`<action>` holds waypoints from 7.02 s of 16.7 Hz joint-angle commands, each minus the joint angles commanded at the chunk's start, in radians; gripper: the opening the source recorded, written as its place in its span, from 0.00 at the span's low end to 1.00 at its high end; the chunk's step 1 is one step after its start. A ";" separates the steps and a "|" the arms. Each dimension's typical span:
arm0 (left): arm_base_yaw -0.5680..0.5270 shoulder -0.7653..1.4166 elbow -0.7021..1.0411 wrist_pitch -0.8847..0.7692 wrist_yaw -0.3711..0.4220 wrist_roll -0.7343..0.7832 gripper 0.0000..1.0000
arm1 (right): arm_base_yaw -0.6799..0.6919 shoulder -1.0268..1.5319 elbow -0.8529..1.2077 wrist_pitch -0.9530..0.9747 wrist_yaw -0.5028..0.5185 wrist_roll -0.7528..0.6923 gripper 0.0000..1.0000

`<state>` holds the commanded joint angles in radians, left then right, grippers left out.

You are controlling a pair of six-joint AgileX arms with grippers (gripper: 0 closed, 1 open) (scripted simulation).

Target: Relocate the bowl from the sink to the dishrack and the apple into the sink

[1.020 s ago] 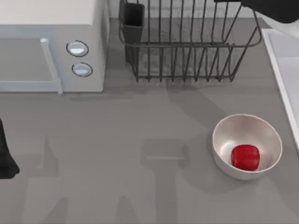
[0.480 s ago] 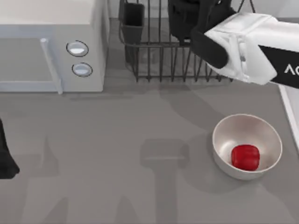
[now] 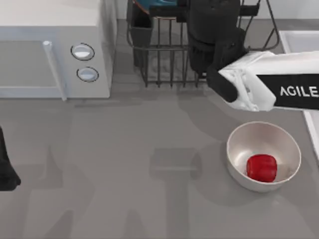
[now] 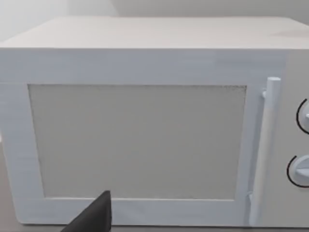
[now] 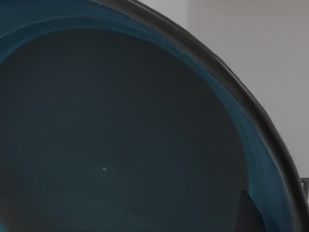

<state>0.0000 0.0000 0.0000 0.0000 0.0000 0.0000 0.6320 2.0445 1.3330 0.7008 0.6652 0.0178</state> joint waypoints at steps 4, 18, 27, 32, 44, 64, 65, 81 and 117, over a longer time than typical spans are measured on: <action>0.000 0.000 0.000 0.000 0.000 0.000 1.00 | 0.000 0.000 0.000 0.000 0.000 0.000 0.08; 0.000 0.000 0.000 0.000 0.000 0.000 1.00 | 0.000 0.000 0.000 0.000 0.000 0.000 1.00; 0.000 0.000 0.000 0.000 0.000 0.000 1.00 | -0.002 -0.011 -0.010 -0.002 -0.008 0.000 1.00; 0.000 0.000 0.000 0.000 0.000 0.000 1.00 | -0.083 -0.220 -0.205 -0.049 -0.155 0.001 1.00; 0.000 0.000 0.000 0.000 0.000 0.000 1.00 | -0.460 -1.535 -1.101 -0.483 -0.605 0.019 1.00; 0.000 0.000 0.000 0.000 0.000 0.000 1.00 | -0.632 -2.044 -1.333 -0.701 -0.665 -0.018 1.00; 0.000 0.000 0.000 0.000 0.000 0.000 1.00 | -0.632 -2.044 -1.333 -0.701 -0.665 -0.018 1.00; 0.000 0.000 0.000 0.000 0.000 0.000 1.00 | -0.632 -2.044 -1.333 -0.701 -0.665 -0.018 1.00; 0.000 0.000 0.000 0.000 0.000 0.000 1.00 | -0.188 -0.186 -0.061 -1.685 -0.664 0.446 1.00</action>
<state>0.0000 0.0000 0.0000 0.0000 0.0000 0.0000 0.4441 1.8581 1.2723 -0.9840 0.0012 0.4635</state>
